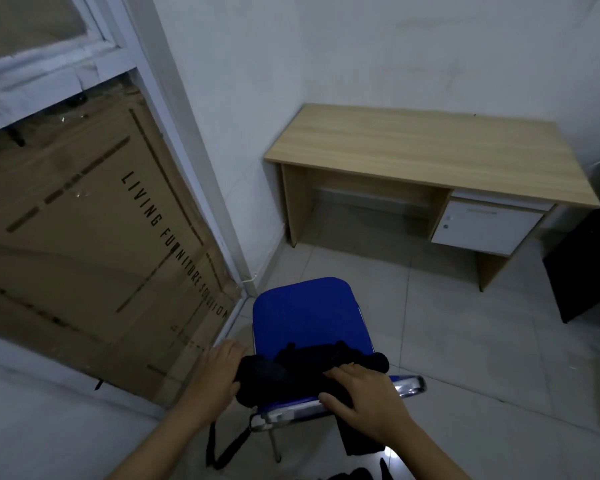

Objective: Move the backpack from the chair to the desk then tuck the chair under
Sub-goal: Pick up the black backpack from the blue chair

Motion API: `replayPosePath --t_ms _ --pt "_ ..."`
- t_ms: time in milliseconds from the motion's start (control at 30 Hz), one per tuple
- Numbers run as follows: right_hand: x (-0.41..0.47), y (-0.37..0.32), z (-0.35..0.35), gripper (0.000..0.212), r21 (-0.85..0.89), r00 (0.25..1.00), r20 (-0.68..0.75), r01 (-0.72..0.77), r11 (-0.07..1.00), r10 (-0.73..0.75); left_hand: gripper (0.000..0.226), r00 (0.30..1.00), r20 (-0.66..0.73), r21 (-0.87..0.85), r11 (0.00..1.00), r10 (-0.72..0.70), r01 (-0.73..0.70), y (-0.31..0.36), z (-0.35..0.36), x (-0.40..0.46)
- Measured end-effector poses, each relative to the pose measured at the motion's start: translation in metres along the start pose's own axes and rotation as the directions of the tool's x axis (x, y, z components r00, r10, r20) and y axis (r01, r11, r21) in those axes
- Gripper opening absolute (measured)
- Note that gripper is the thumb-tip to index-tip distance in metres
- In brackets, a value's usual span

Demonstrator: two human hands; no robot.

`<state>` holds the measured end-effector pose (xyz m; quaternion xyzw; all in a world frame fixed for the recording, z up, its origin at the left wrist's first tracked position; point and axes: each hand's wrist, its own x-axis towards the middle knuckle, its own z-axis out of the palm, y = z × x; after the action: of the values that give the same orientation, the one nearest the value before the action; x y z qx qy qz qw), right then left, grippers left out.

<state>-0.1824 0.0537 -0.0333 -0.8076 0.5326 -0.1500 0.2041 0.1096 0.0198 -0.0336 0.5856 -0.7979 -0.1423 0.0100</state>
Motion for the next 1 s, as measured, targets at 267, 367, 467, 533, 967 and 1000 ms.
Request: replayPosePath --t_ms 267,367,467,533,967,1000 --pt "0.000 -0.001 0.002 0.062 -0.013 1.000 -0.024 -0.012 1.000 0.011 0.072 0.901 0.414 -0.111 0.990 0.127 -0.089 0.084 -0.002 0.034" --pt "-0.003 0.000 0.002 0.052 -0.042 0.999 -0.032 -0.003 0.999 0.002 0.049 0.871 0.453 -0.235 0.968 0.193 -0.093 0.102 0.011 0.046" --pt "-0.011 -0.001 -0.002 0.047 -0.062 0.998 -0.061 -0.011 0.998 0.007 0.021 0.899 0.396 -0.320 0.946 0.188 -0.056 0.102 0.017 0.053" --pt "-0.019 0.000 -0.006 0.051 -0.048 0.998 -0.043 -0.047 0.998 0.045 0.010 0.927 0.324 -0.373 0.926 0.191 -0.061 0.101 0.021 0.053" --pt "-0.016 0.081 -0.075 0.044 -0.228 0.963 -0.103 -0.265 0.937 0.247 0.028 0.991 0.077 -0.611 0.790 0.107 -0.038 0.106 0.031 0.042" --pt "-0.010 0.083 -0.080 0.047 -0.234 0.954 -0.156 -0.288 0.928 0.257 0.028 0.993 0.071 -0.615 0.788 0.099 -0.034 0.106 0.030 0.041"
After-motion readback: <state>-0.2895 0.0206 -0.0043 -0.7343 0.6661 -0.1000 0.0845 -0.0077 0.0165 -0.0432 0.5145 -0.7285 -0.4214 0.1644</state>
